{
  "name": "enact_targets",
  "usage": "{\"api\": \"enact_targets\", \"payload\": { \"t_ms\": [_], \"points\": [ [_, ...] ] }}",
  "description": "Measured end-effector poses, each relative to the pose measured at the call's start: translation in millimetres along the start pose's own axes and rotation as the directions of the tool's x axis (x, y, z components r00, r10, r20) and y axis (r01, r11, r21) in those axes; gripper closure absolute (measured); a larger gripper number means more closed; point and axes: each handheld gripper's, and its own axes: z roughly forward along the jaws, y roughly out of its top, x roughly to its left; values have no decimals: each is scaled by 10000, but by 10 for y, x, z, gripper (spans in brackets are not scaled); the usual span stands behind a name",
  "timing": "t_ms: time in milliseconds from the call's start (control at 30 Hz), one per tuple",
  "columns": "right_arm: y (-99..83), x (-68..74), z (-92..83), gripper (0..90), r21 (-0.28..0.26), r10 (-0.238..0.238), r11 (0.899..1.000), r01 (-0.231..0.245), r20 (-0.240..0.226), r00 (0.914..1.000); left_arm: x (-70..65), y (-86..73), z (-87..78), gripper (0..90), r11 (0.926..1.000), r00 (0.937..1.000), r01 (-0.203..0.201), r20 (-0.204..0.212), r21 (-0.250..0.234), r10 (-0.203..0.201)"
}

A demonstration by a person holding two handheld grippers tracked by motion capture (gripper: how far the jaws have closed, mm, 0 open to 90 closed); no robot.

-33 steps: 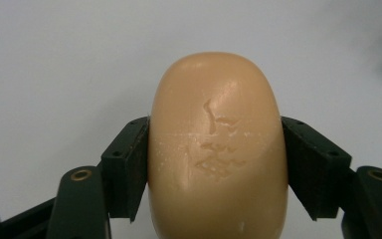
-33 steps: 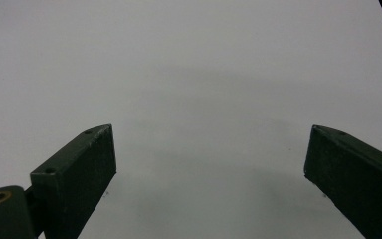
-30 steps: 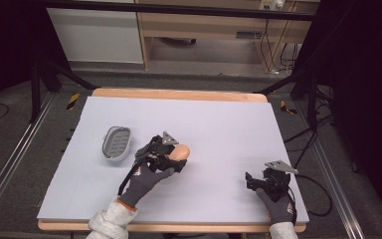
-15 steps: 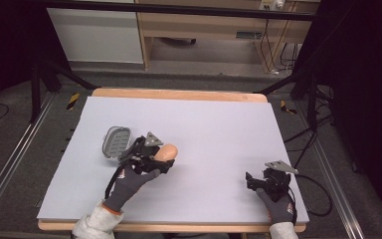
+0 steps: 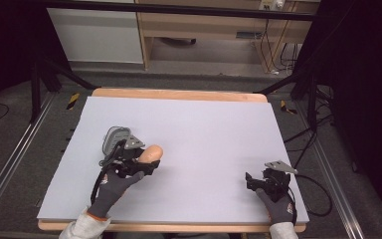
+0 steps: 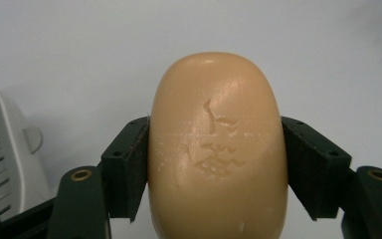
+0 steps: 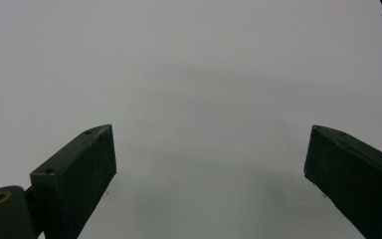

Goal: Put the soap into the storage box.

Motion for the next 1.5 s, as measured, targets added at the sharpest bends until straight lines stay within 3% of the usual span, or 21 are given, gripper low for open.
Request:
{"api": "enact_targets", "payload": {
  "t_ms": [333,700,1100,1267,1400,1500],
  "points": [
    [-1,7,-2,63,-1,-25,10000,25,-43,10000,191,0,-134,316,9990,9983,387,-436,-229,-396],
    [4,14,2,63,-19,-53,10000,53,-66,10000,464,16,-305,316,9917,9895,1026,-943,-770,-1097],
    [5,17,11,63,22,-23,10000,23,-62,10000,680,-10,-226,316,9880,9790,1374,-1419,-700,-1462],
    [6,15,16,63,25,12,10000,-12,-54,10000,813,4,-171,316,9824,9718,1685,-1536,-805,-1792],
    [6,14,17,63,25,16,10000,-16,-51,10000,866,3,-149,316,9816,9693,1746,-1616,-776,-1852],
    [6,15,19,63,39,12,10000,-12,-42,10000,904,-9,-115,316,9802,9641,1803,-1828,-813,-1925]
  ]
}}
